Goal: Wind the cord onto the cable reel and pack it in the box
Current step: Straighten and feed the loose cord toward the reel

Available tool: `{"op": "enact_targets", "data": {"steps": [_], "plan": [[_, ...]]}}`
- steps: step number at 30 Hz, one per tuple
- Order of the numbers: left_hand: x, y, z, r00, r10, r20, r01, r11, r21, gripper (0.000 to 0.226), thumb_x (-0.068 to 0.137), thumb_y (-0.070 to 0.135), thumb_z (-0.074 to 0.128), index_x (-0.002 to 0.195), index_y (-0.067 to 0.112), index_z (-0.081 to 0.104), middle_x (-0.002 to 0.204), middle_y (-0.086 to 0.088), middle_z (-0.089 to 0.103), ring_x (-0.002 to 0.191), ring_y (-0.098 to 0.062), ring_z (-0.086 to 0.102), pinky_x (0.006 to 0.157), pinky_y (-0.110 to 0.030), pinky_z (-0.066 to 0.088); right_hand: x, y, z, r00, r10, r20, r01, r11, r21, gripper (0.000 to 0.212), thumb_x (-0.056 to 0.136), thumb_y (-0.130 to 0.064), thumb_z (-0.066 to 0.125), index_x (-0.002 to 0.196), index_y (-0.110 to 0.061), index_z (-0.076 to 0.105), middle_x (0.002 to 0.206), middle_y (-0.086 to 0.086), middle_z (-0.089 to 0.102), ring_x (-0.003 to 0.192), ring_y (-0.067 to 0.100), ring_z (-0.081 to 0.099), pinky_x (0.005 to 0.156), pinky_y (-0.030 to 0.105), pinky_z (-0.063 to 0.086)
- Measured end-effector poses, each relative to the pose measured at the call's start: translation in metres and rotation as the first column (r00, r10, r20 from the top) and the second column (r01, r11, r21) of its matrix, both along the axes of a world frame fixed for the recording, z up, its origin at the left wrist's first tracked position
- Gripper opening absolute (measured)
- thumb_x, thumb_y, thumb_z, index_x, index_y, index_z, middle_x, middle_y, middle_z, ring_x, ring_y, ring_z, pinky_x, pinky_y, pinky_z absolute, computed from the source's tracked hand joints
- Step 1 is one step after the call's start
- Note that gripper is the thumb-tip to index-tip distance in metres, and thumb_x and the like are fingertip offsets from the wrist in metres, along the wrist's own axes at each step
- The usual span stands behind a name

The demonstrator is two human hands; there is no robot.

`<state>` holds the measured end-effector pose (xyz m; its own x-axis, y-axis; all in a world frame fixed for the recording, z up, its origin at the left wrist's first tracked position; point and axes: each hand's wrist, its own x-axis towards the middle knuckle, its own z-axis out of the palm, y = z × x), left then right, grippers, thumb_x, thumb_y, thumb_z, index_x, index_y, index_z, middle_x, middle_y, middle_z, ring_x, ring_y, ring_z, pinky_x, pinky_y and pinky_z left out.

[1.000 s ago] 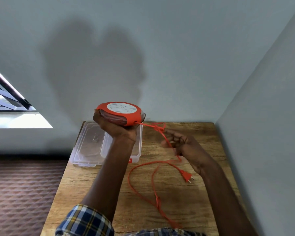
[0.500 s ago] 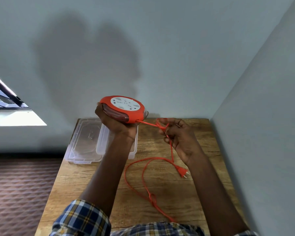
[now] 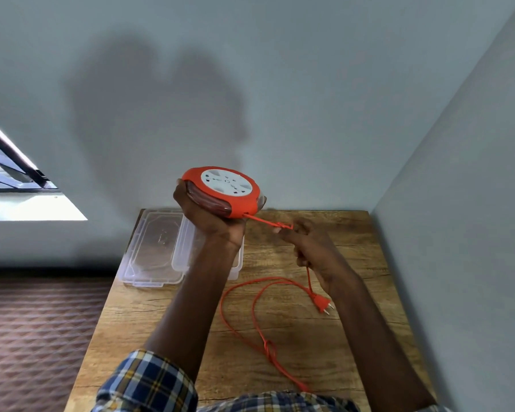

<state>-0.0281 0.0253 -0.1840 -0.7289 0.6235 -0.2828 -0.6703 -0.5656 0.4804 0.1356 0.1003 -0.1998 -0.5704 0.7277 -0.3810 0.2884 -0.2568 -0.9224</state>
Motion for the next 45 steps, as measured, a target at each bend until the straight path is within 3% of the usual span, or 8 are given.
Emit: {"op": "enact_targets", "data": {"steps": [6, 14, 18, 23, 27, 30, 34, 45], "plan": [[-0.008, -0.007, 0.002, 1.000, -0.022, -0.007, 0.022, 1.000, 0.020, 0.083, 0.094, 0.078, 0.033, 0.145, 0.019, 0.062, 0.147, -0.025, 0.062, 0.134, -0.054, 0.057, 0.099, -0.088, 0.038, 0.018, 0.011, -0.013, 0.978, -0.059, -0.201, 0.026, 0.986, -0.164, 0.044, 0.086, -0.005, 0.076, 0.126, -0.020, 0.066, 0.108, -0.004, 0.077, 0.054, 0.005, 0.039, 0.042, 0.019, 0.026], [-0.013, -0.012, 0.000, 0.995, 0.050, 0.092, -0.054, 0.998, 0.045, 0.080, 0.092, 0.080, 0.036, 0.125, 0.017, 0.073, 0.125, -0.022, 0.073, 0.125, -0.052, 0.061, 0.100, -0.085, 0.038, 0.029, 0.021, -0.025, 0.931, -0.363, 0.045, 0.320, 0.867, 0.382, 0.020, 0.092, -0.012, 0.068, 0.083, -0.027, 0.079, 0.078, -0.010, 0.074, 0.080, 0.010, 0.067, 0.072, 0.027, 0.047], [-0.014, -0.012, -0.001, 0.989, 0.068, 0.130, -0.082, 0.991, 0.102, 0.076, 0.089, 0.079, 0.039, 0.108, 0.016, 0.077, 0.101, -0.019, 0.079, 0.117, -0.050, 0.060, 0.106, -0.078, 0.035, 0.033, 0.024, -0.028, 0.921, -0.388, 0.044, 0.374, 0.909, 0.181, 0.024, 0.095, -0.006, 0.059, 0.079, -0.016, 0.073, 0.080, 0.004, 0.070, 0.079, 0.020, 0.061, 0.069, 0.031, 0.044], [-0.013, -0.009, -0.004, 0.990, 0.016, 0.137, -0.033, 0.992, 0.121, 0.087, 0.089, 0.079, 0.037, 0.140, 0.014, 0.064, 0.137, -0.023, 0.064, 0.140, -0.055, 0.049, 0.106, -0.081, 0.034, 0.025, 0.016, -0.011, 0.994, -0.057, -0.092, 0.064, 0.994, 0.084, 0.035, 0.088, 0.008, 0.062, 0.114, -0.015, 0.069, 0.096, 0.004, 0.077, 0.084, 0.012, 0.069, 0.055, 0.008, 0.046], [-0.008, -0.004, -0.006, 0.990, -0.022, 0.137, 0.004, 0.991, 0.134, 0.090, 0.089, 0.078, 0.037, 0.151, 0.016, 0.056, 0.154, -0.025, 0.055, 0.139, -0.055, 0.051, 0.103, -0.087, 0.031, 0.009, 0.005, -0.007, 0.986, 0.168, -0.006, -0.164, 0.972, 0.167, 0.062, 0.081, -0.032, 0.083, 0.135, -0.031, 0.054, 0.102, -0.005, 0.076, 0.082, 0.001, 0.070, 0.062, 0.016, 0.051], [-0.004, -0.001, -0.004, 0.987, -0.046, 0.152, 0.022, 0.988, 0.154, 0.089, 0.088, 0.077, 0.039, 0.152, 0.018, 0.055, 0.154, -0.025, 0.055, 0.139, -0.055, 0.051, 0.106, -0.087, 0.030, -0.006, -0.006, -0.013, 0.990, 0.113, 0.081, -0.126, 0.976, 0.177, 0.047, 0.080, -0.050, 0.081, 0.121, -0.031, 0.067, 0.108, -0.009, 0.075, 0.082, 0.001, 0.064, 0.068, 0.023, 0.050], [0.002, 0.000, -0.002, 0.990, -0.036, 0.134, 0.019, 0.992, 0.126, 0.084, 0.090, 0.074, 0.041, 0.150, 0.017, 0.058, 0.152, -0.021, 0.059, 0.136, -0.050, 0.056, 0.110, -0.082, 0.034, -0.004, -0.007, -0.024, 0.990, 0.119, -0.070, -0.132, 0.969, -0.210, 0.031, 0.093, -0.041, 0.070, 0.115, -0.020, 0.075, 0.110, 0.000, 0.079, 0.067, 0.009, 0.062, 0.060, 0.024, 0.044], [0.006, 0.002, -0.006, 0.986, -0.032, 0.161, 0.018, 0.996, 0.092, 0.086, 0.090, 0.075, 0.041, 0.153, 0.018, 0.055, 0.155, -0.021, 0.056, 0.141, -0.050, 0.051, 0.117, -0.076, 0.031, 0.007, -0.001, -0.031, 0.926, -0.069, -0.371, -0.123, 0.874, -0.469, 0.037, 0.089, -0.025, 0.072, 0.121, -0.007, 0.068, 0.127, 0.013, 0.072, 0.115, 0.030, 0.069, 0.069, 0.026, 0.051]]}}
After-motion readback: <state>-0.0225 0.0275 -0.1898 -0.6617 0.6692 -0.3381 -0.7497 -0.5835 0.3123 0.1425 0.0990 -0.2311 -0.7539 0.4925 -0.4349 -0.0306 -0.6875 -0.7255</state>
